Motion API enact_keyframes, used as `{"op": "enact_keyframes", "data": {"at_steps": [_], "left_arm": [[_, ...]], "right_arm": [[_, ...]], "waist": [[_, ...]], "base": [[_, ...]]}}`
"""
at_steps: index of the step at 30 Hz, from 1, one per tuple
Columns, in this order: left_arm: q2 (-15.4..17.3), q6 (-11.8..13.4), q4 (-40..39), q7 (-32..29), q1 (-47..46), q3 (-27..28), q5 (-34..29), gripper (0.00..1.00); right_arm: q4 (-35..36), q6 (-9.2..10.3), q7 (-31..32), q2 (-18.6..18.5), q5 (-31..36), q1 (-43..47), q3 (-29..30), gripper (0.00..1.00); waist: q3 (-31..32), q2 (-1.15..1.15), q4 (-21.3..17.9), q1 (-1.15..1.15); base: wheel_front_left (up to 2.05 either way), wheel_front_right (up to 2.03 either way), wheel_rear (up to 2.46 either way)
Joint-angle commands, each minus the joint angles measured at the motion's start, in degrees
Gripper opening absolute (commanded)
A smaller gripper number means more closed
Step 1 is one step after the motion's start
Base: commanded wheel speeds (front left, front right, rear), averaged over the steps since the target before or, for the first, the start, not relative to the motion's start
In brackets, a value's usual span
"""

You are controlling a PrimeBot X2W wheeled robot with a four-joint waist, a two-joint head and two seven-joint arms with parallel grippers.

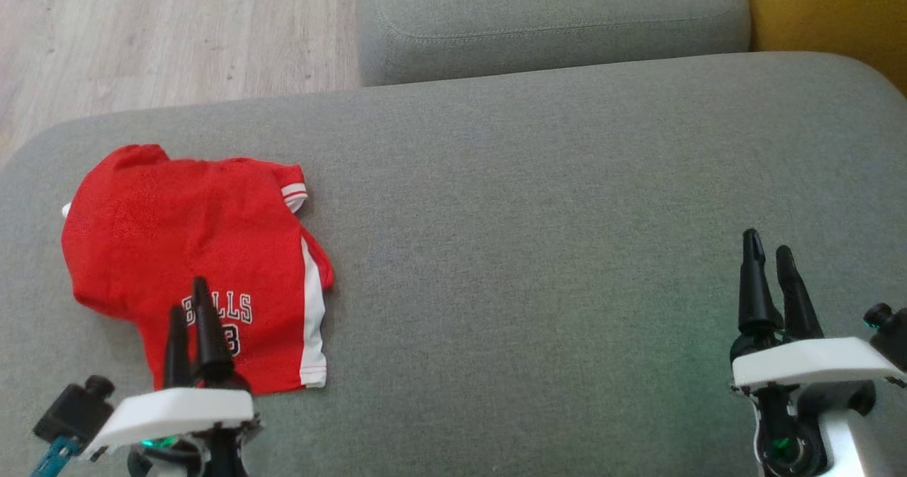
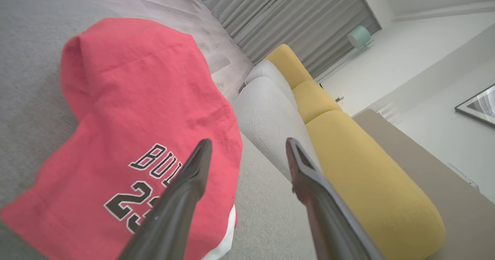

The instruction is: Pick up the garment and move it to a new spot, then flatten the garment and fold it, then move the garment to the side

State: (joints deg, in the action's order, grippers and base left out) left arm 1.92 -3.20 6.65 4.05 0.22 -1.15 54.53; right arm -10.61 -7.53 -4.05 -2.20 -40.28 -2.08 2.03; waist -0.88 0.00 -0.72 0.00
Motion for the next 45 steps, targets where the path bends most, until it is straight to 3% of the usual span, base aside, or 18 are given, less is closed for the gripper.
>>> {"op": "enact_keyframes", "data": {"at_steps": [1,16,45], "left_arm": [[0.61,0.32,-2.62,0.73,-2.71,0.07,-2.81,1.0],[0.69,0.76,-2.05,3.11,-3.14,-4.5,-18.12,1.0],[3.1,5.77,-2.34,8.21,-4.76,-12.01,-45.13,1.0]], "right_arm": [[2.72,0.02,-0.81,-0.46,2.88,-3.04,-1.05,1.0],[4.16,0.03,-3.17,-0.51,15.42,-3.35,-2.41,1.0],[6.61,0.04,-8.24,-0.62,41.54,-4.27,-4.83,1.0]], "waist": [[-0.01,0.0,-0.02,0.0],[-0.43,0.0,-0.37,0.0],[-0.85,0.0,-1.78,0.0]], "base": [[0.0,0.0,0.0],[0.0,0.0,0.0],[0.0,0.0,0.0]]}}
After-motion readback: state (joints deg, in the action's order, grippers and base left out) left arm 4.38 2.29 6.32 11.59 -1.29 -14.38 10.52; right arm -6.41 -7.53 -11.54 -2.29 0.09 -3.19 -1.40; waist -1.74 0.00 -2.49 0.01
